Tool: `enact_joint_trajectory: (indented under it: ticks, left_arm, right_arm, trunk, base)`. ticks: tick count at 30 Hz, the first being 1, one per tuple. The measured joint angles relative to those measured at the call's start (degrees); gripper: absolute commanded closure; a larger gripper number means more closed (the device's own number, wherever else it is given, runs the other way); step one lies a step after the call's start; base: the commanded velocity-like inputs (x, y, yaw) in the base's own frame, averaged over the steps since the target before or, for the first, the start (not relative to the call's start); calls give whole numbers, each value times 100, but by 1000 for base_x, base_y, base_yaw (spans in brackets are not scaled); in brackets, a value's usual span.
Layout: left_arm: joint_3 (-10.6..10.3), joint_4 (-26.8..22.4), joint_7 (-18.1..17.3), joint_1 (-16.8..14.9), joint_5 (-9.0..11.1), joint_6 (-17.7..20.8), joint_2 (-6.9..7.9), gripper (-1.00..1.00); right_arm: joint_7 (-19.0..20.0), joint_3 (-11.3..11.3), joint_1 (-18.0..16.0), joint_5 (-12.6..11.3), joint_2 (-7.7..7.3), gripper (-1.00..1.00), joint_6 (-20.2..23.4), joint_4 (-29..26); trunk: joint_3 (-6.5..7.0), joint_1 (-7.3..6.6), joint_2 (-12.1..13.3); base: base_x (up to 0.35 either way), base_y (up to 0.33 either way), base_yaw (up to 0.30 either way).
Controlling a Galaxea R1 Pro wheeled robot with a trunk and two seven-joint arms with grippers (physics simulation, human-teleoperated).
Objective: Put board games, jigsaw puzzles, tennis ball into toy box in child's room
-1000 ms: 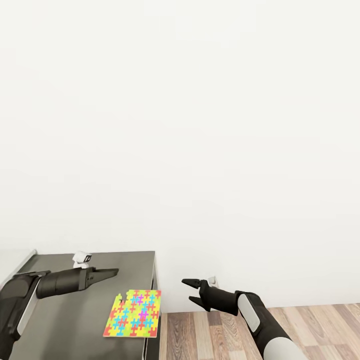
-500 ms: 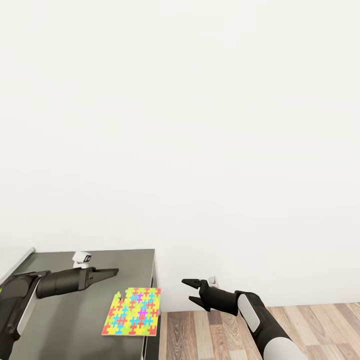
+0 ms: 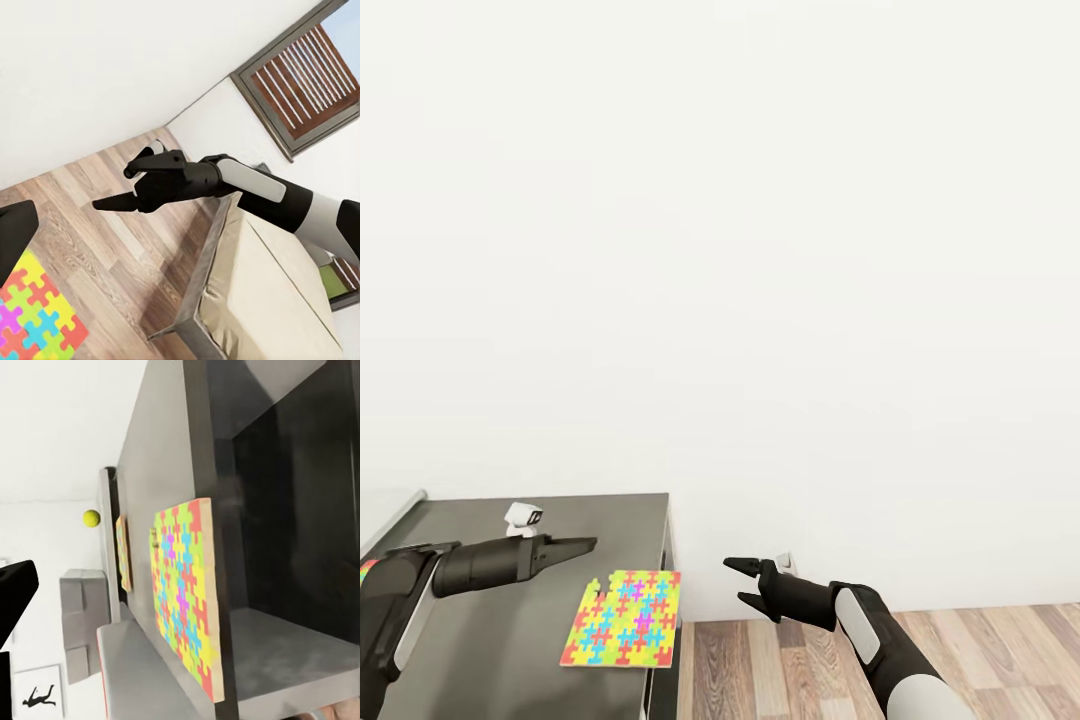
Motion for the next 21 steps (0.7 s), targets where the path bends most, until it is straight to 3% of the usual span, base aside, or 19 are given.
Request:
enact_joint_trajectory:
  ticks: [16, 21]
  left_arm:
    - [-7, 0, 0, 0, 0, 0, -8, -100]
    - [-7, 0, 0, 0, 0, 0, -25, -100]
  right_arm:
    - [13, -13, 9, -23, -21, -100, -51, -10]
    - [12, -5, 8, -6, -13, -100, -69, -15]
  trunk:
    - [-288, 352, -642]
    - [-288, 352, -644]
  base:
    - [0, 0, 0]
    - [0, 0, 0]
